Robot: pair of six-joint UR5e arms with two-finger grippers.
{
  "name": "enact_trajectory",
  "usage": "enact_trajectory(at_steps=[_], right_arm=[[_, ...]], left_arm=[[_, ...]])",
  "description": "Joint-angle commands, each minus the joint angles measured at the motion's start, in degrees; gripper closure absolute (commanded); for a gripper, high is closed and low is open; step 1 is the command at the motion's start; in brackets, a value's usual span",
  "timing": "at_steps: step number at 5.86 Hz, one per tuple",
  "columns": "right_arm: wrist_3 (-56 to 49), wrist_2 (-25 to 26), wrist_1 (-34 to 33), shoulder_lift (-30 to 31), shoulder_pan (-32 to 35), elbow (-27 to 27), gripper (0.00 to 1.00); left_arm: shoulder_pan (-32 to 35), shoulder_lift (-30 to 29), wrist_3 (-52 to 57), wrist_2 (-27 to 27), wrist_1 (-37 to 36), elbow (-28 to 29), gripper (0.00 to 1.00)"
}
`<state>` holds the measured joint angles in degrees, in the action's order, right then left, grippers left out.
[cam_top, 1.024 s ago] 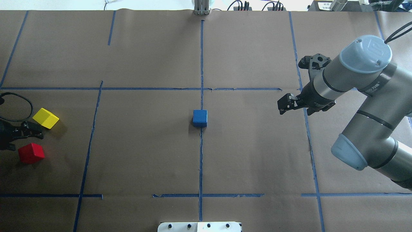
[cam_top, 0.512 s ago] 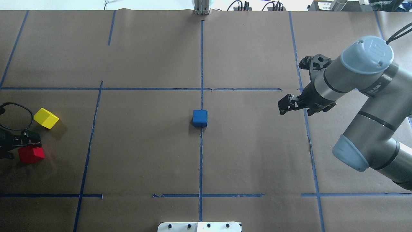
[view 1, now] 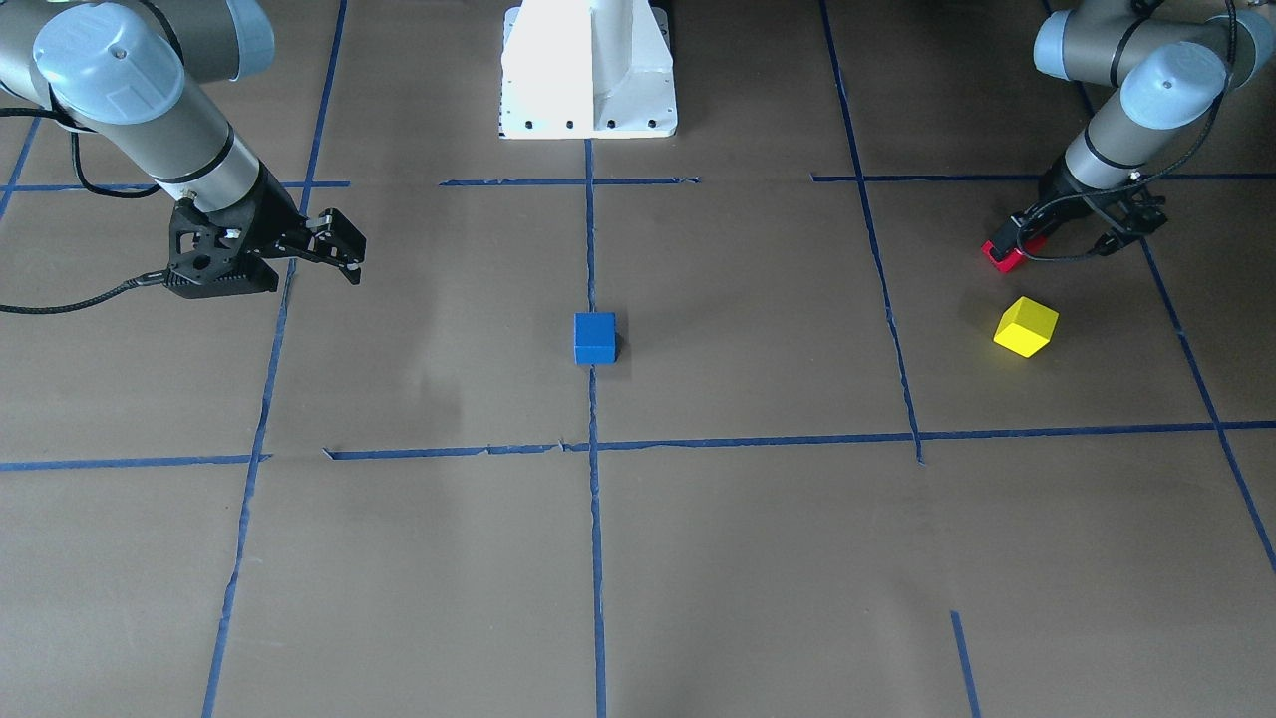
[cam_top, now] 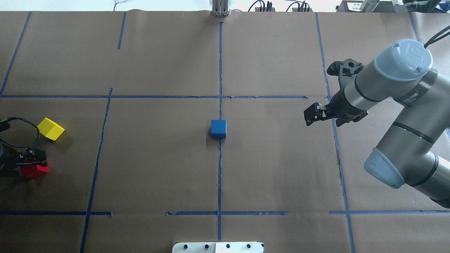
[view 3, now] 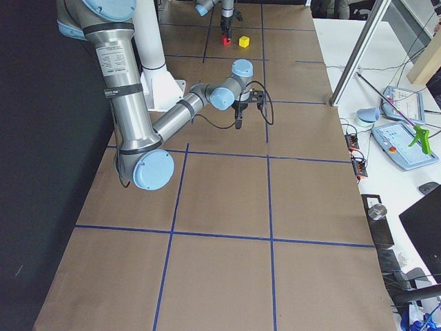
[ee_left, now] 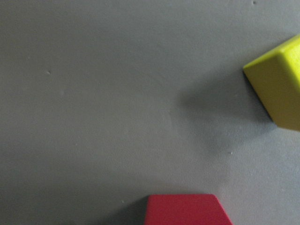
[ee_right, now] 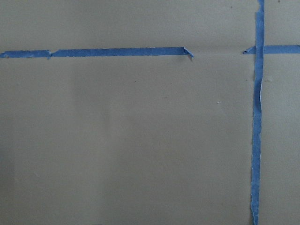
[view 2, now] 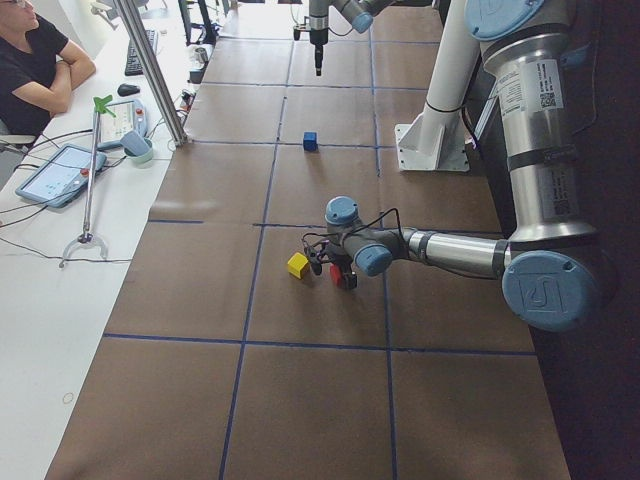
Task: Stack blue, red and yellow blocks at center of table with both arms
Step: 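Withdraw the right gripper while the left gripper reaches to the red cube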
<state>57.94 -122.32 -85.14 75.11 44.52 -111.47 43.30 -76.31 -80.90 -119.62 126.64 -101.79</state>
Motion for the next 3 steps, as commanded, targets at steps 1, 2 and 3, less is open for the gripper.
enact_trajectory(at_steps=[1,2,3], right_arm=[[0.33,0.06,-0.02,0.12,-0.05,-0.58,0.00],[0.16,-0.03,0.07,0.12,0.21,-0.85,0.00],[-0.19,-0.55,-0.02,1.60,1.52,-3.03,0.00]], left_arm=[[-0.06,-0.59,0.12,-1.22,0.28,-0.42,1.00],[-0.15,-2.86,0.47,-1.58,0.19,-1.47,1.00],[-0.15,-7.75,0.48,-4.45,-0.68,-4.43,1.00]])
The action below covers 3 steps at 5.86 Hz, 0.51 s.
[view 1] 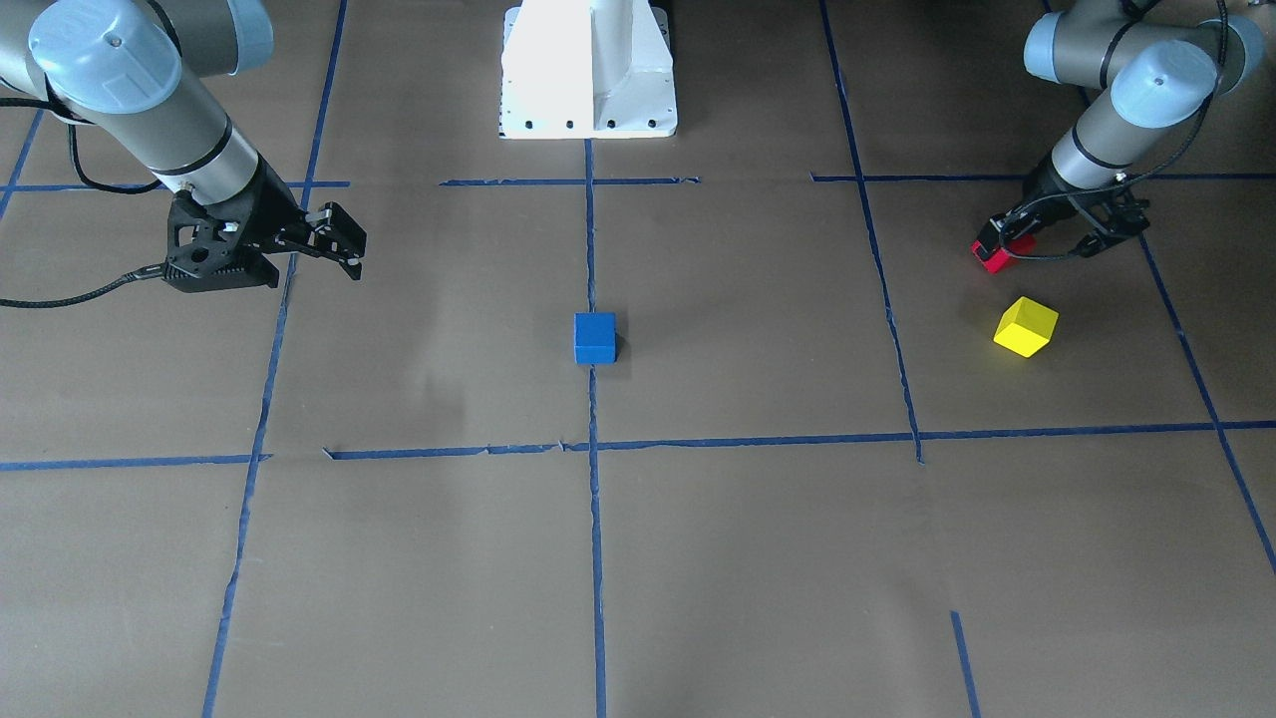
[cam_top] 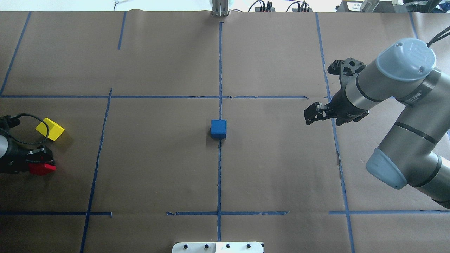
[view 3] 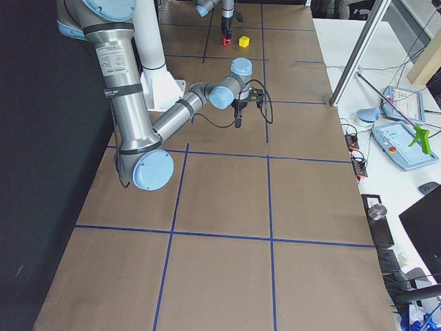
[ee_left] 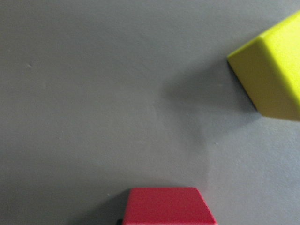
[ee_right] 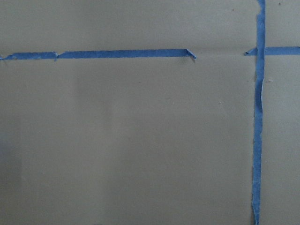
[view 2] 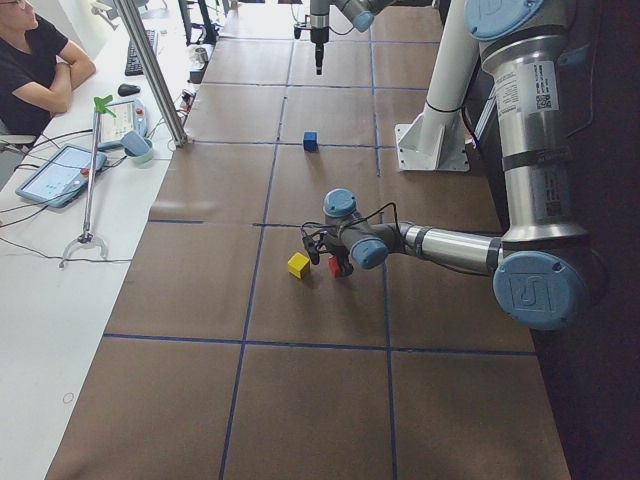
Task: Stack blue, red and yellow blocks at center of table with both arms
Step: 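Carry the red cube with the left gripper over the blue cube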
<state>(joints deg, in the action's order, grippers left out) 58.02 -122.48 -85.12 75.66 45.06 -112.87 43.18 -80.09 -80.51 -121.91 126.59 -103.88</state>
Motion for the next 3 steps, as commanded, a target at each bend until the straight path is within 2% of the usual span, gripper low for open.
enact_trajectory(at_steps=[1,2,3], right_arm=[[-0.98,-1.00,-0.05,2.81,5.08,-3.04,0.00],[-3.25,-3.45,-0.05,3.87,8.87,-3.14,0.00],[-7.27,-5.82,-0.05,5.97,12.38,-3.15,0.00]], left_arm=[[-1.33,-10.89,0.09,-6.02,-5.08,-3.07,1.00],[-4.12,-20.88,0.18,-5.53,-12.61,-3.08,1.00],[-4.41,-31.07,8.36,-4.83,-25.56,-2.99,1.00]])
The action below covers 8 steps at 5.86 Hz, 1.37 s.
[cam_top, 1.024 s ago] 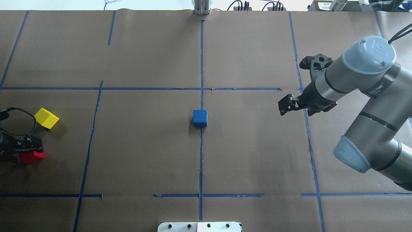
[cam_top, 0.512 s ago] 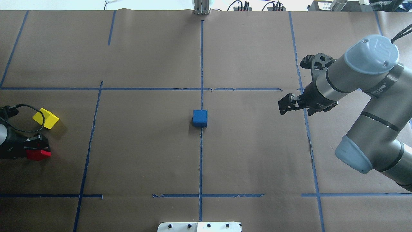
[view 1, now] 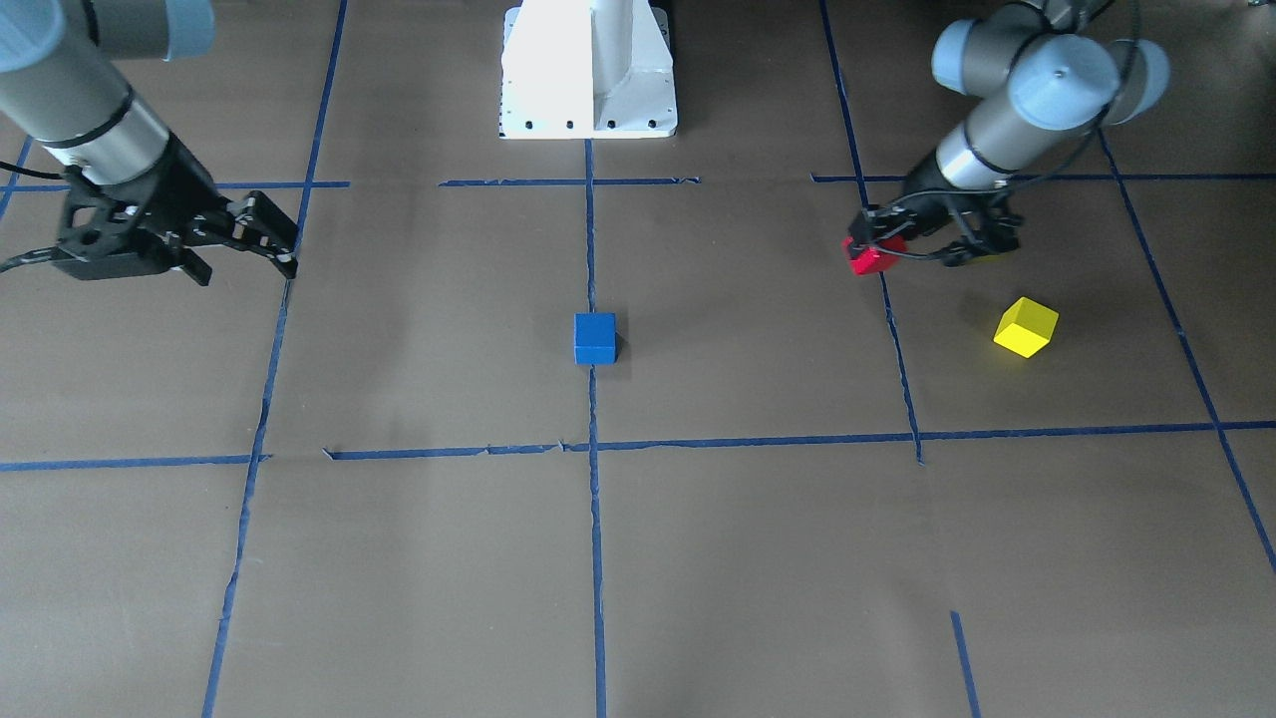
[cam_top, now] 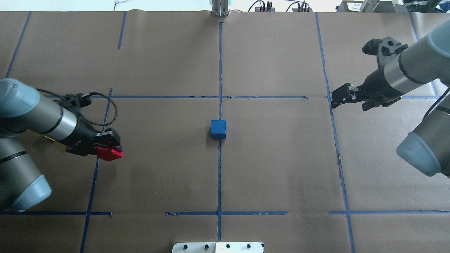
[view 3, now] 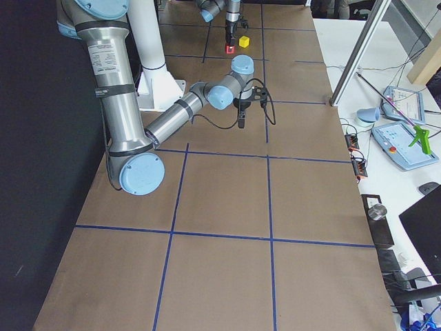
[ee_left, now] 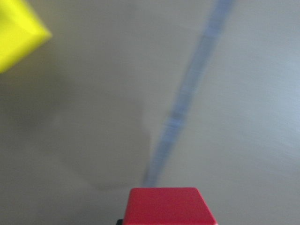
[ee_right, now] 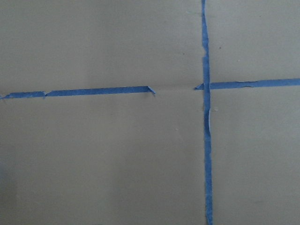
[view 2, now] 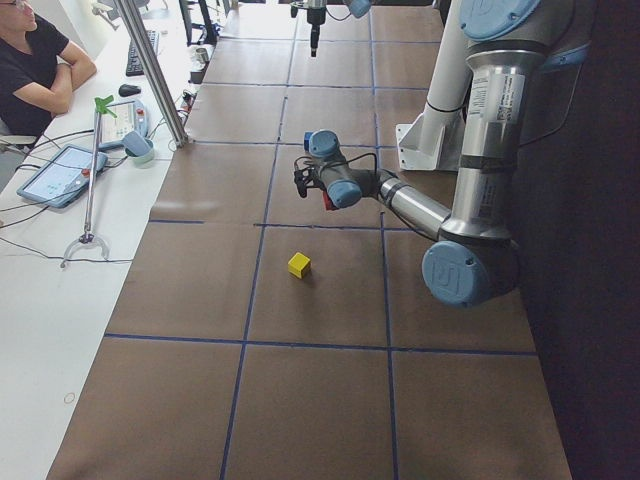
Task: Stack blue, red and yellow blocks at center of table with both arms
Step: 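Carry the red cube with the left gripper over the blue cube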
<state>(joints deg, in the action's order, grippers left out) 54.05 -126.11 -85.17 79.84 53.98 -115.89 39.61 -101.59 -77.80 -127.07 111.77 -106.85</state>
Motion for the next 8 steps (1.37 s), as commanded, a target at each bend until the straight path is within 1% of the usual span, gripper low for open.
enact_trajectory(at_steps=[1,2,3,4,5,6,7,8], right_arm=[[-5.86,-3.34,0.00,3.29,5.59,-0.13,0.00],[-5.88,-3.53,0.00,3.65,5.87,-0.13,0.00],[-5.88,-3.44,0.00,3.74,5.87,-0.04,0.00],[-5.88,-3.44,0.00,3.74,5.78,0.13,0.00],[-5.88,-3.53,0.00,3.74,5.78,0.14,0.00],[-5.88,-3.44,0.00,3.66,5.70,0.14,0.00],[-5.80,-3.44,0.09,3.74,5.69,0.14,0.00],[-5.79,-3.44,0.00,3.74,5.69,0.05,0.00]], left_arm=[[-3.90,-20.90,10.60,6.34,-23.40,1.72,1.00],[-7.15,-29.89,13.00,14.84,-25.53,8.69,1.00],[-8.05,-37.03,13.11,16.66,-25.55,17.64,1.00],[-8.41,-37.79,13.28,16.68,-25.29,19.99,1.00],[-9.37,-38.67,13.20,16.68,-25.38,20.27,1.00],[-9.38,-41.73,13.02,16.68,-25.46,23.50,1.00],[-9.38,-43.15,13.02,16.68,-25.29,25.62,1.00],[-9.38,-43.16,13.02,17.03,-25.29,25.81,1.00]])
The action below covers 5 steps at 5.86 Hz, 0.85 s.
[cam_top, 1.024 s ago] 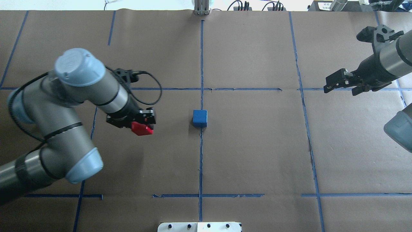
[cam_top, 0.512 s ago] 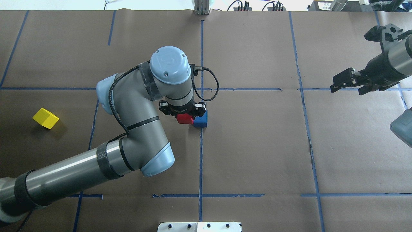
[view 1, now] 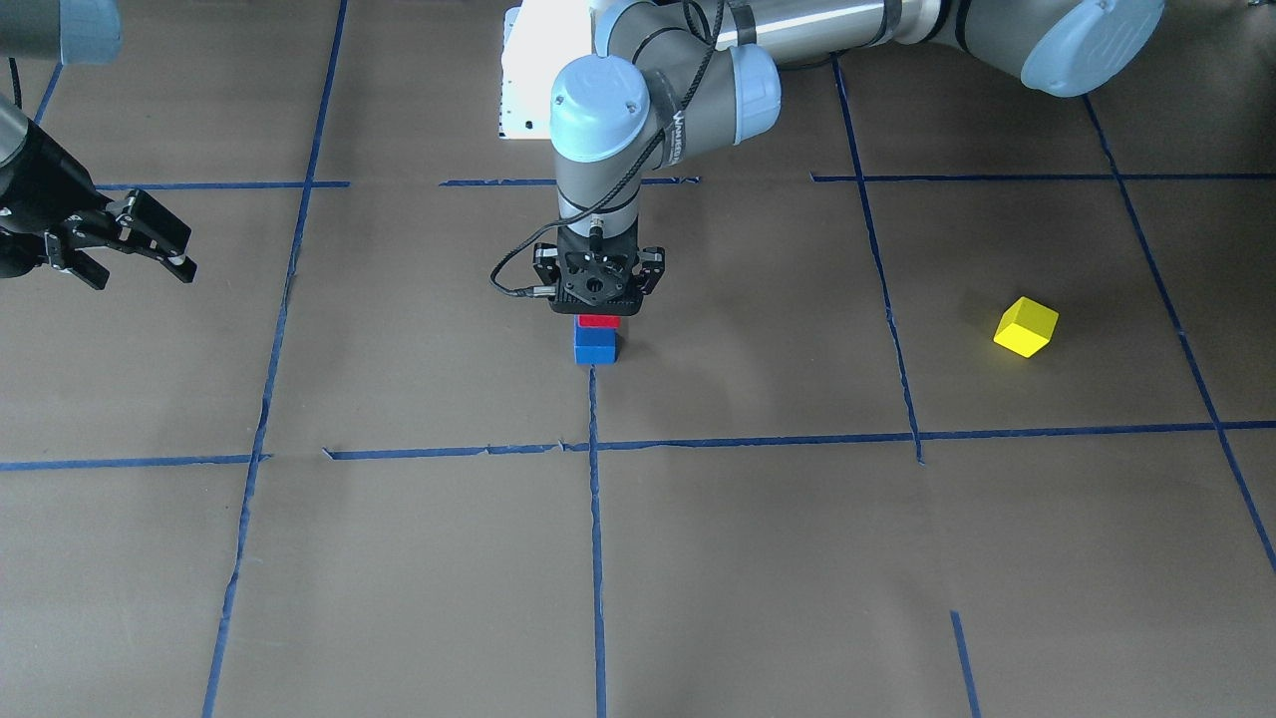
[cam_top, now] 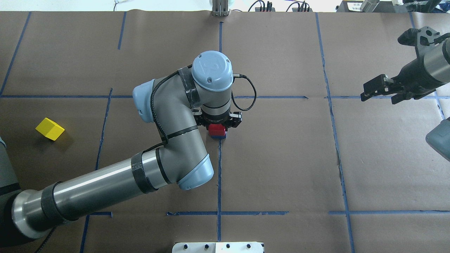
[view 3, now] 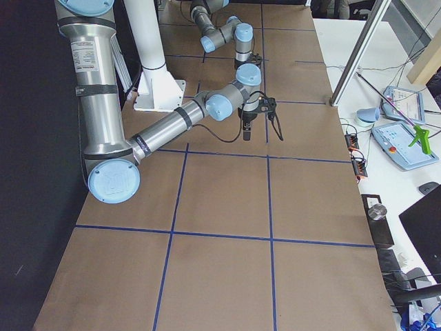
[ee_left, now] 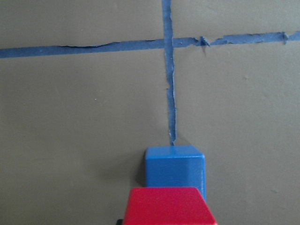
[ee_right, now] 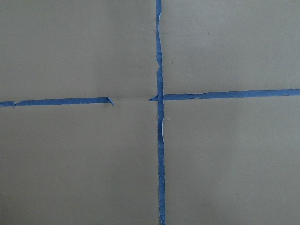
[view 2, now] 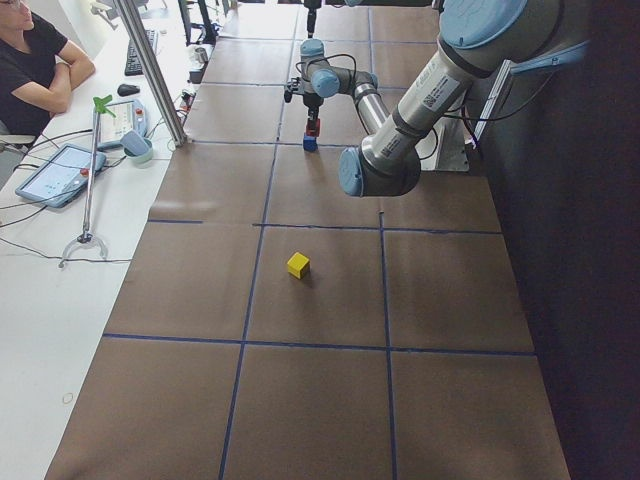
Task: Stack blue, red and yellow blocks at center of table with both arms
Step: 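Lower the red cube onto the blue cube and open the left gripper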
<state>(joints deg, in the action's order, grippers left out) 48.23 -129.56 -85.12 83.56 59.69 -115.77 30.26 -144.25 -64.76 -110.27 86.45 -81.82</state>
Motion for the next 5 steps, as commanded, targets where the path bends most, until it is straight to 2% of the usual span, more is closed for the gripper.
enact_trajectory(at_steps=[1,4,5], right_arm=[[0.02,0.01,-0.04,0.02,-0.01,0.02,0.00],[0.02,0.01,-0.04,-0.06,-0.01,0.02,0.00],[0.02,-0.08,-0.04,-0.15,-0.01,0.02,0.00]], left_arm=[[-0.03,-0.59,0.08,1.10,0.12,1.30,1.00],[-0.03,-0.51,-0.10,1.90,1.97,2.36,0.99],[-0.11,-0.51,-0.19,1.90,1.97,2.45,0.90]])
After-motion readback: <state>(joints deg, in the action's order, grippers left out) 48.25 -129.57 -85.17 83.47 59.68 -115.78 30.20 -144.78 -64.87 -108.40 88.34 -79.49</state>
